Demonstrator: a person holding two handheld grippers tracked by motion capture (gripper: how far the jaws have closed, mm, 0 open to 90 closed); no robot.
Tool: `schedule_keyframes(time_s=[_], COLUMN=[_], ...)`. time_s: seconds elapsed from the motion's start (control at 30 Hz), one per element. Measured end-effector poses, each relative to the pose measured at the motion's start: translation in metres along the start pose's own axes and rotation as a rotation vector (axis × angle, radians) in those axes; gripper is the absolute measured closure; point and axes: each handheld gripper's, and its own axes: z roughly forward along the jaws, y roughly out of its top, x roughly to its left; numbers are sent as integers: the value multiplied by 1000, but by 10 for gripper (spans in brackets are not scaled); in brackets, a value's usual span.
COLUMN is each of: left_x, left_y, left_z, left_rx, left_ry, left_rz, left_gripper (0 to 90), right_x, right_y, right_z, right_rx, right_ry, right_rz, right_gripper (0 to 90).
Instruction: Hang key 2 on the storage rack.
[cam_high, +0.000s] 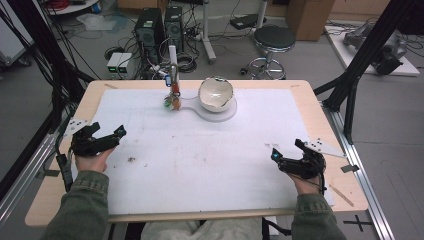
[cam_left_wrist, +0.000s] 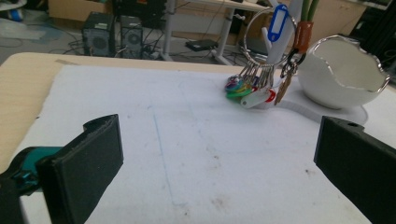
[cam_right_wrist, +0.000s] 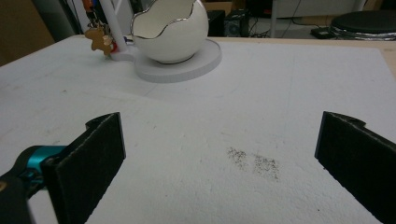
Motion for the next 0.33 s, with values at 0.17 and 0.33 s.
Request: schedule_keyframes(time_s=[0.17, 0.33], left_x=[6, 4], left_y=[-11, -11], left_z=[-11, -10], left_rx=[0, -1], left_ry=[-1, -27], left_rz=[-41, -39], left_gripper=[16, 16], right_x=[-1, -1], right_y=[-1, 0], right_z=[2, 6], right_rx=[5, 18], right_ry=[2, 2], right_rz=[-3, -8], right_gripper=[8, 8])
